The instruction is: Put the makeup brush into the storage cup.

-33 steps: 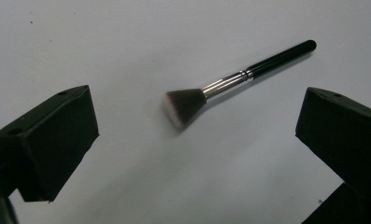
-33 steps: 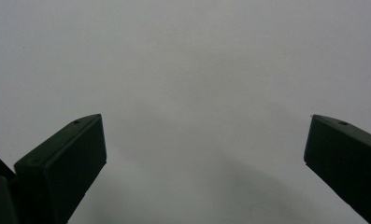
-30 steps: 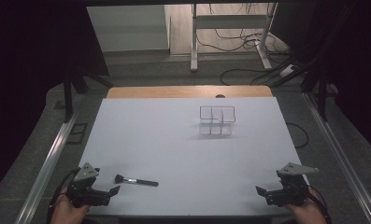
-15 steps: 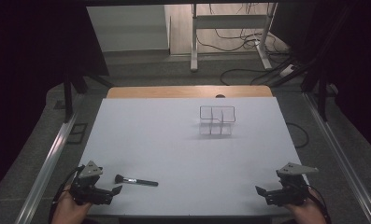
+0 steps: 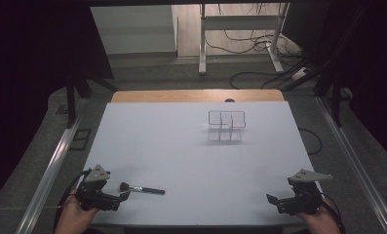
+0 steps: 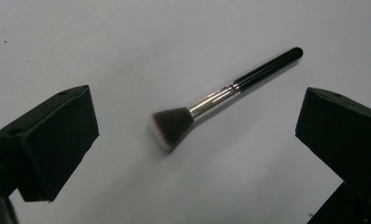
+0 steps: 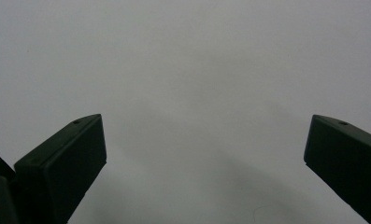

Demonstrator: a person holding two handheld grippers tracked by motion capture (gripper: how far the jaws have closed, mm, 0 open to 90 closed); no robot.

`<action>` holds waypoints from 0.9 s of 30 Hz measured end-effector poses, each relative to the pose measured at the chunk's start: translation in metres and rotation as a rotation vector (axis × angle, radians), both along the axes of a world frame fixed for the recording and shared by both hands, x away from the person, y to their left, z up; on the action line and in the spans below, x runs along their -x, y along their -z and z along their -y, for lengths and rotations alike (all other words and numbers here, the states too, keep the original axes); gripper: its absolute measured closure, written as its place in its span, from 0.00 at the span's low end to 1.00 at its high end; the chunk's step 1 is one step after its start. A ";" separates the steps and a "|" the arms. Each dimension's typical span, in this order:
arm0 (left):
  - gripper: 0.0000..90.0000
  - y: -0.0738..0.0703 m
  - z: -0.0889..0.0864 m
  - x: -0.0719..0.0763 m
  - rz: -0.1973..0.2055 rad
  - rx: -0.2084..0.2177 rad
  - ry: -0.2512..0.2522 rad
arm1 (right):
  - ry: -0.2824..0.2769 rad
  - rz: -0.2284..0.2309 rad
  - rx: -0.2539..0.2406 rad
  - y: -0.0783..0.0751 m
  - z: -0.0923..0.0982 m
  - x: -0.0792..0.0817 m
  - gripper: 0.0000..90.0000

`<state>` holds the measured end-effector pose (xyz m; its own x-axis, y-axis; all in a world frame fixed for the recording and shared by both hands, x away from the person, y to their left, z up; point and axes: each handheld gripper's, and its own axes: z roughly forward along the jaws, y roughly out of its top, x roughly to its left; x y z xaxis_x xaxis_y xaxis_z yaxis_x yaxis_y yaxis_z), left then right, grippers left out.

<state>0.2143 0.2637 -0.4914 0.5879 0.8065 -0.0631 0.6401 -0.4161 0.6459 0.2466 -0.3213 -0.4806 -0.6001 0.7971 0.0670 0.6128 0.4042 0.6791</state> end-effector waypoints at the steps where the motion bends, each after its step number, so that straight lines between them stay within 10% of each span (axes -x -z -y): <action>1: 0.00 0.000 0.000 0.000 -0.002 -0.002 0.001 | 0.000 0.000 0.000 0.000 0.000 0.000 0.00; 27: 0.00 0.000 0.006 -0.019 -0.049 -0.060 0.041 | -0.009 0.015 0.022 0.000 -0.001 0.000 0.00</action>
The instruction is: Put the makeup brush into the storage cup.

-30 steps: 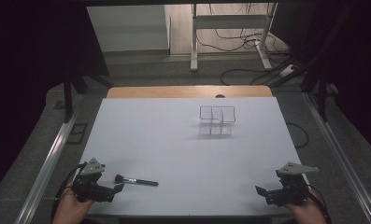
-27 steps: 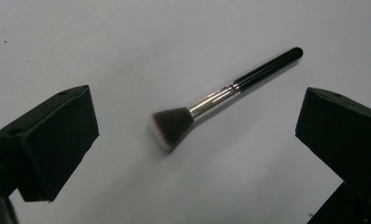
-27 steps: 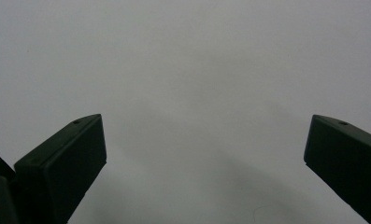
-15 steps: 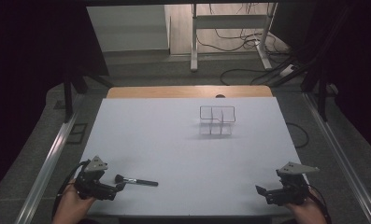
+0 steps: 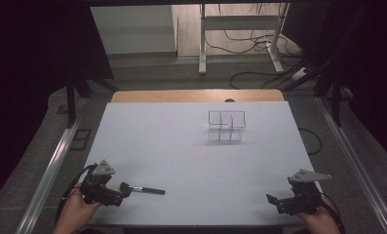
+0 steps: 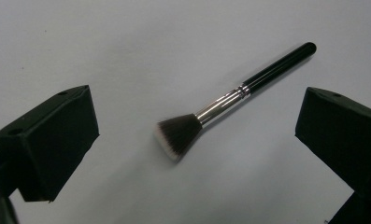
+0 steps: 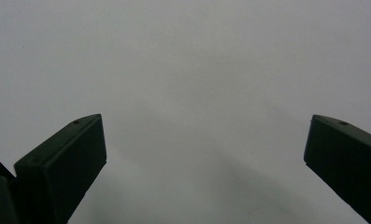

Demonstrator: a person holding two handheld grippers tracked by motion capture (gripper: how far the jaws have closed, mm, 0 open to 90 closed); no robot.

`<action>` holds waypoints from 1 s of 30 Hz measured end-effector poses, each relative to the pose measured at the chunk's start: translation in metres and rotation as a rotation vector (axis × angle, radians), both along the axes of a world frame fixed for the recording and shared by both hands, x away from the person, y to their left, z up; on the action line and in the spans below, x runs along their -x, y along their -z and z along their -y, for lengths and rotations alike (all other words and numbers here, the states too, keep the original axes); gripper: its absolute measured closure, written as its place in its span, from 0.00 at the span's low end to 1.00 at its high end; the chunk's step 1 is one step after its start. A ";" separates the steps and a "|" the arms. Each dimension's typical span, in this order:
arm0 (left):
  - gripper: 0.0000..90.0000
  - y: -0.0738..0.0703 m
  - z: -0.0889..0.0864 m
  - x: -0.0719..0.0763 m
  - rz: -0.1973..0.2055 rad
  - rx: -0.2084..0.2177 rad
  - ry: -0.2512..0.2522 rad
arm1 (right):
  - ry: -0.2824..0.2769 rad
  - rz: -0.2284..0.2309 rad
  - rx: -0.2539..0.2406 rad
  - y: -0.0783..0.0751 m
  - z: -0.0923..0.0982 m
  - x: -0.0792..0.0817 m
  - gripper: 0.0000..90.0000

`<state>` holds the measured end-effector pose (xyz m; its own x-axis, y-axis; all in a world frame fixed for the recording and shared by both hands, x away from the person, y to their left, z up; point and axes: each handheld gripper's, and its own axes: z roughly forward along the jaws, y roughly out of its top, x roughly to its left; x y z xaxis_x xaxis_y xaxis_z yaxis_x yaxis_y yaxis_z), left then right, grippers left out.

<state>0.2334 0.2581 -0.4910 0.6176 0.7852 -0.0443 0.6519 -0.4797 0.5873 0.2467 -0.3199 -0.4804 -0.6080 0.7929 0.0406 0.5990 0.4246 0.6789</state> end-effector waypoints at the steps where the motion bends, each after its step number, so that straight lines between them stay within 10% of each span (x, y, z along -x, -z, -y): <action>1: 0.00 0.000 0.001 -0.001 -0.006 -0.006 0.002 | -0.003 0.002 0.001 0.000 0.000 0.000 0.00; 30: 0.01 -0.003 0.029 -0.025 -0.068 -0.092 0.097 | -0.021 -0.027 0.016 0.004 -0.002 -0.001 0.00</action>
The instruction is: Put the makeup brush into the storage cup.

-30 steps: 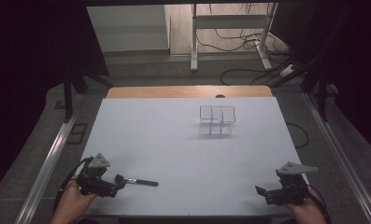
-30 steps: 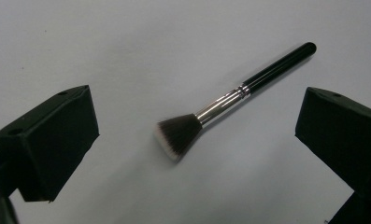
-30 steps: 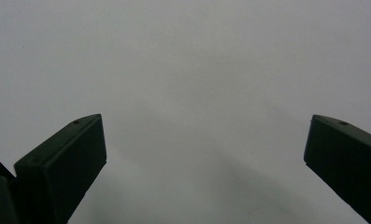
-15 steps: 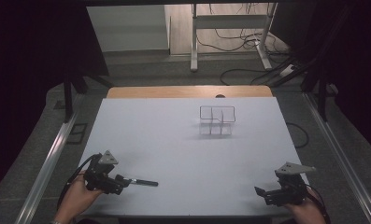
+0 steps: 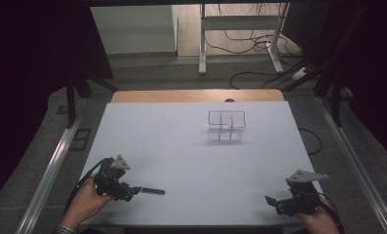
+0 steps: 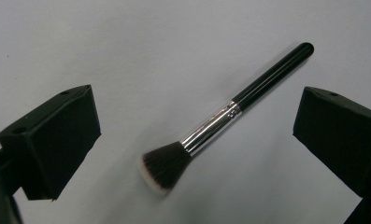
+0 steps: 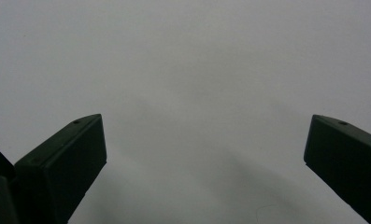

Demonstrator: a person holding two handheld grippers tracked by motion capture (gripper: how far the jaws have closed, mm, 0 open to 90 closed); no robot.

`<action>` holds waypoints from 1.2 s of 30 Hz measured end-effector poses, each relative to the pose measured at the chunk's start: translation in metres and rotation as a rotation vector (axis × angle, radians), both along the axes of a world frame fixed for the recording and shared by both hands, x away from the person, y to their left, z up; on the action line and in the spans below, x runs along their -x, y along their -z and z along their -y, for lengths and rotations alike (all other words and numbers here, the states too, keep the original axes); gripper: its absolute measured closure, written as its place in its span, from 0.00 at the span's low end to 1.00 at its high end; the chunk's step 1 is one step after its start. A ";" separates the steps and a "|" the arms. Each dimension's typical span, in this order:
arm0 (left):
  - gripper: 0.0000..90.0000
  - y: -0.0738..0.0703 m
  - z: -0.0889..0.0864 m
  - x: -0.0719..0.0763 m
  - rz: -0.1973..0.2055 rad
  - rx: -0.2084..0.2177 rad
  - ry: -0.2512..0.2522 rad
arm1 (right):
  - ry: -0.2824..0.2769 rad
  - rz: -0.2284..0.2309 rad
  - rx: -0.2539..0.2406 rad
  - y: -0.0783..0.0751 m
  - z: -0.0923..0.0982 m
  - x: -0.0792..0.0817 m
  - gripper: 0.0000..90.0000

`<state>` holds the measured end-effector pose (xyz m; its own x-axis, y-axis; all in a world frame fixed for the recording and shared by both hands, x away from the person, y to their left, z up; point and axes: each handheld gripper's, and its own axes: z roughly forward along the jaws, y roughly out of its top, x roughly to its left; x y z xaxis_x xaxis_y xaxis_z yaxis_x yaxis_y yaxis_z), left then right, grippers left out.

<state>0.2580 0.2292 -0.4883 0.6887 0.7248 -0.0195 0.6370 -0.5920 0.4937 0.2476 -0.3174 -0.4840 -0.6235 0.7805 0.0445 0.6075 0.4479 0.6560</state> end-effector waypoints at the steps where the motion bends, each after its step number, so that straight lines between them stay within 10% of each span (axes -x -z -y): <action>1: 0.01 0.000 0.002 -0.001 -0.007 -0.005 0.005 | -0.001 -0.001 0.001 0.000 0.000 0.000 0.00; 36: 0.01 0.013 0.030 -0.015 -0.052 -0.070 0.071 | -0.019 -0.027 0.027 0.003 -0.003 0.001 0.00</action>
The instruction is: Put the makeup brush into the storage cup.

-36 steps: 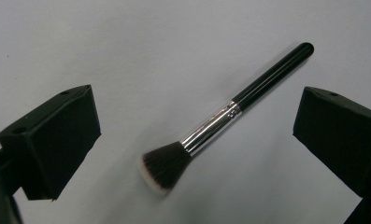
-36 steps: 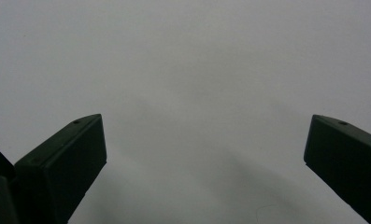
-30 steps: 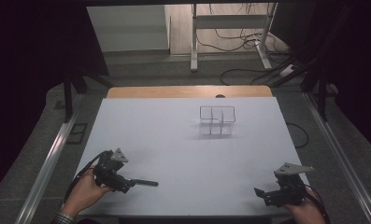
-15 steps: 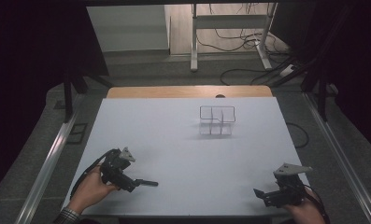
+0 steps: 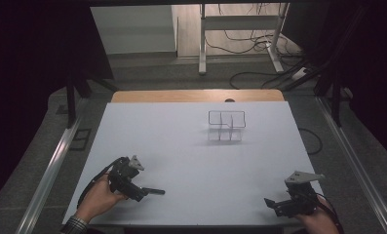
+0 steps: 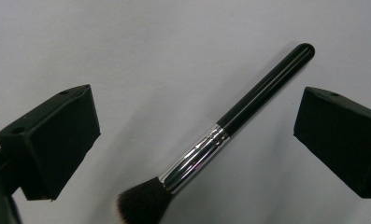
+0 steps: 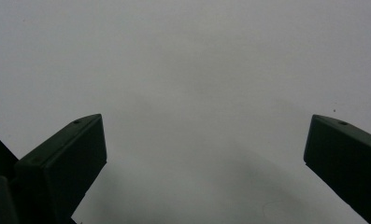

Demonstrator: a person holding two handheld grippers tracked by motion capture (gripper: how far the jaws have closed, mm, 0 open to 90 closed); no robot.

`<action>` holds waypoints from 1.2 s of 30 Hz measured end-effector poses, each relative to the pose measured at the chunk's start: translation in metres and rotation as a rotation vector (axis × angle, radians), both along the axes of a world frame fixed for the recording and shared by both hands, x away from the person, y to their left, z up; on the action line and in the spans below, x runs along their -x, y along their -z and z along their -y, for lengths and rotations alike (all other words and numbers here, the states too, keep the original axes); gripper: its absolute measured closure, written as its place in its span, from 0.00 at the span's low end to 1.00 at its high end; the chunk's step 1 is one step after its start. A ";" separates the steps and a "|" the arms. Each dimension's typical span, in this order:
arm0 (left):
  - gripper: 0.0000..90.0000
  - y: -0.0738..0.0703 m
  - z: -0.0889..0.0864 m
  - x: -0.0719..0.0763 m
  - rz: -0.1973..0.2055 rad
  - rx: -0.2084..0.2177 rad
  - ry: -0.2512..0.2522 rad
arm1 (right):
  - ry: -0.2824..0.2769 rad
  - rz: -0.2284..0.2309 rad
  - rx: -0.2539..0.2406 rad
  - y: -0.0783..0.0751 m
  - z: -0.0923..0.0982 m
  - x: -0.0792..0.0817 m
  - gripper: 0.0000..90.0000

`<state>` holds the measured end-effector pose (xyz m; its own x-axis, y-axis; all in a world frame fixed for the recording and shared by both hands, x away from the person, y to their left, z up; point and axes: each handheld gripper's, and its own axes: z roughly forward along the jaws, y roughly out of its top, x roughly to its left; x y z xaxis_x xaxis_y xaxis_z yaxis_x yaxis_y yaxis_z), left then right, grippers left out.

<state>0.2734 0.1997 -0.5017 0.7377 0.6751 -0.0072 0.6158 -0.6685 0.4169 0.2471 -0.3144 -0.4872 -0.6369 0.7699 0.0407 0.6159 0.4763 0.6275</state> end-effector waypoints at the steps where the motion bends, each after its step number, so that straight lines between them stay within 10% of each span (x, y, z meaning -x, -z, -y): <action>1: 0.01 0.002 0.000 -0.001 -0.005 0.002 0.005 | 0.001 -0.002 0.000 0.000 0.000 0.000 0.00; 28: 0.08 0.025 0.004 0.000 -0.073 -0.016 0.038 | -0.007 -0.008 0.008 0.001 0.000 0.000 0.00; 36: 0.32 0.019 0.003 0.003 -0.072 -0.011 0.063 | -0.006 -0.013 0.011 0.001 -0.001 0.000 0.00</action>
<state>0.2702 0.1963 -0.5203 0.7766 0.6276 -0.0547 0.6005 -0.7112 0.3655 0.2469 -0.3135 -0.4883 -0.6412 0.7663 0.0407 0.6209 0.4870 0.6143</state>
